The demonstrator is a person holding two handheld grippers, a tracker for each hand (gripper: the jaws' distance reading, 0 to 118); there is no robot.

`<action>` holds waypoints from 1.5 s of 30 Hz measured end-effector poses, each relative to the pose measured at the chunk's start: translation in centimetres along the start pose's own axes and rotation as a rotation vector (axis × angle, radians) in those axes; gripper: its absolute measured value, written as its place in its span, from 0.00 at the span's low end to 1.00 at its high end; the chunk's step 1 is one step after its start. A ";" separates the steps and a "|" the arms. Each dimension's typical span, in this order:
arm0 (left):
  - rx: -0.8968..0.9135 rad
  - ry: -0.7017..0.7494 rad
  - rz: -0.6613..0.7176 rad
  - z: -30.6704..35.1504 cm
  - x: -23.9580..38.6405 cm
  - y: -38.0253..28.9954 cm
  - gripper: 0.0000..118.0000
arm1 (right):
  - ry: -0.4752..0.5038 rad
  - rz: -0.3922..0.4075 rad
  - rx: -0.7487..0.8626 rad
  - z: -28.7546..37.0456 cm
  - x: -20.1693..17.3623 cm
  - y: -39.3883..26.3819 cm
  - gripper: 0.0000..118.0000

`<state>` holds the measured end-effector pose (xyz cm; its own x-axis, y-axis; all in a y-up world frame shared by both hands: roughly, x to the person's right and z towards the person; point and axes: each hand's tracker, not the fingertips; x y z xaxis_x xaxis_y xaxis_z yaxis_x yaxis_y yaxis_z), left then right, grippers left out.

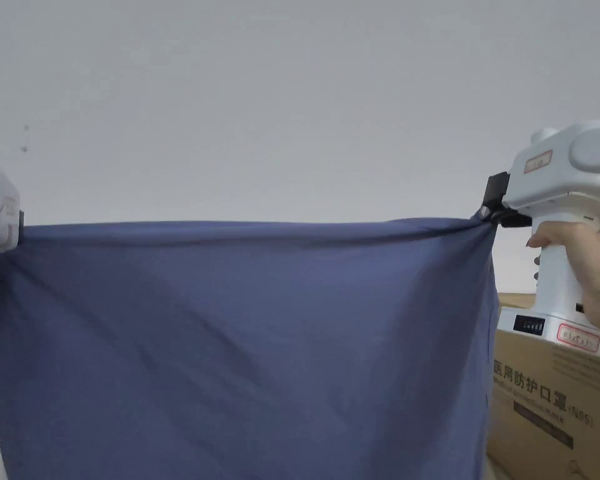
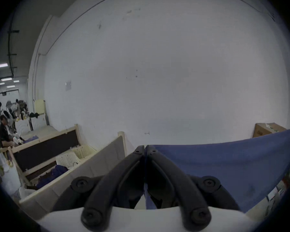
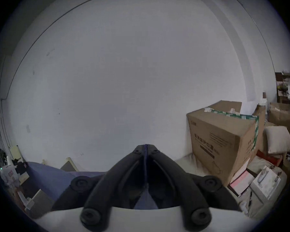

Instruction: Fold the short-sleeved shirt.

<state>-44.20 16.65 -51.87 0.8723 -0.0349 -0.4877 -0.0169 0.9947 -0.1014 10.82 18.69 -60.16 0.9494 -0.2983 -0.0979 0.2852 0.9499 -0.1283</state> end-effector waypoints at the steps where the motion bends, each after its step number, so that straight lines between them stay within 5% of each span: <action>1: 0.004 0.002 -0.003 -0.1 0.1 -0.4 0.00 | 0.006 0.004 -0.002 -0.2 0.0 -0.3 0.01; 8: -0.139 -0.017 -0.025 -3.4 1.2 -10.7 0.00 | -0.030 0.057 -0.145 -4.7 1.9 -8.5 0.01; 15: -0.430 0.000 -0.175 -10.5 3.7 -30.5 0.00 | -0.124 0.030 -0.467 -11.8 6.8 -27.0 0.01; 22: -0.768 -0.021 -0.089 -10.7 2.8 -47.2 0.00 | -0.222 -0.026 -0.816 -14.0 11.2 -44.4 0.01; 31: -0.787 -0.053 -0.084 -4.0 -0.6 -50.6 0.00 | -0.215 -0.066 -0.891 -7.7 16.3 -49.3 0.01; 45: -0.772 -0.118 -0.195 21.5 -9.3 -52.3 0.00 | -0.185 -0.042 -0.896 21.3 19.8 -50.5 0.01</action>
<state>-40.92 -32.94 -23.36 0.9395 -0.1479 -0.3089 -0.1543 0.6223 -0.7674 18.02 -33.16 -34.62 0.9685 -0.2377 0.0734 0.1843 0.4874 -0.8535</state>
